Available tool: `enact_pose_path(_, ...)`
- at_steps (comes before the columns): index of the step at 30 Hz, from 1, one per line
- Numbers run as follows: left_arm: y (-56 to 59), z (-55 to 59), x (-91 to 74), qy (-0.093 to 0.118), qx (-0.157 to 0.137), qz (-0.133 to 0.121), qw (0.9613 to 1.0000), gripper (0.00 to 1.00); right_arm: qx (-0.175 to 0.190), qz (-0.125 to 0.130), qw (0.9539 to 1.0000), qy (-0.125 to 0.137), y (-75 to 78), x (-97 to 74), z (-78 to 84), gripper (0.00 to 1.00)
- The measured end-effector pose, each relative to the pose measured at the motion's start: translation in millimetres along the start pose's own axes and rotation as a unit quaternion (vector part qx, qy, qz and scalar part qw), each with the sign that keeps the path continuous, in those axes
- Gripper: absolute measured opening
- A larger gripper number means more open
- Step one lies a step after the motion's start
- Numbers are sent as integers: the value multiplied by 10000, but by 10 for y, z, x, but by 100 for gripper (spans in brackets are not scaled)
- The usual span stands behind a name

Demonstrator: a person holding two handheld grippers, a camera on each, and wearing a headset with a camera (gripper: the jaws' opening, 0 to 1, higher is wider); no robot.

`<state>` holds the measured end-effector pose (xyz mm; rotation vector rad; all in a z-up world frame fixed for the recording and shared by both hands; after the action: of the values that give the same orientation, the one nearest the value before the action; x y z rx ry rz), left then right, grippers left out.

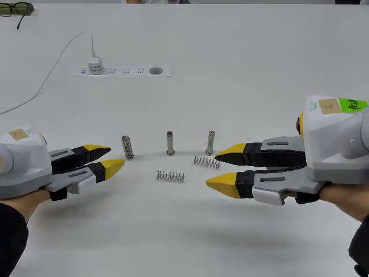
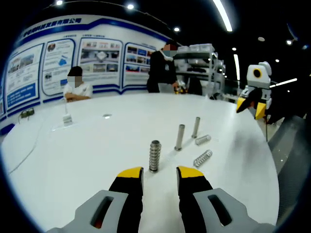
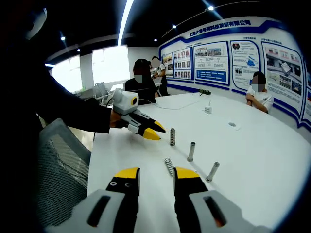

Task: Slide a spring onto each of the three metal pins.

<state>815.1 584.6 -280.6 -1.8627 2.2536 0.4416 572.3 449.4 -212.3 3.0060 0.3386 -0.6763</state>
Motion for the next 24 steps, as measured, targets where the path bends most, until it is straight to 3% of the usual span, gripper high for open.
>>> enact_pose_path(14, 283, -7, -162, -28, 20, 107, 9999, 28, -122, -98, 9996, -232, 143, 205, 75, 28)
enact_pose_path(24, 486, -3, -189, -68, 67, 220, 9997, 28, -60, -97, 9985, -537, 284, 429, 298, 27)
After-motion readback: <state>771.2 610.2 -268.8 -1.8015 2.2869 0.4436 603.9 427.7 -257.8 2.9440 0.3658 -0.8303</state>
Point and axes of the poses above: the centre of the closed fingertips' face, and the gripper's own axes: x roughly forward along the fingers, y roughly to its right, z roughly out of its underside, the point moved 8 cm from there along -x, roughly backward along the fingers, and after that the axes turned 5 degrees about z, right-handed, at the moved point
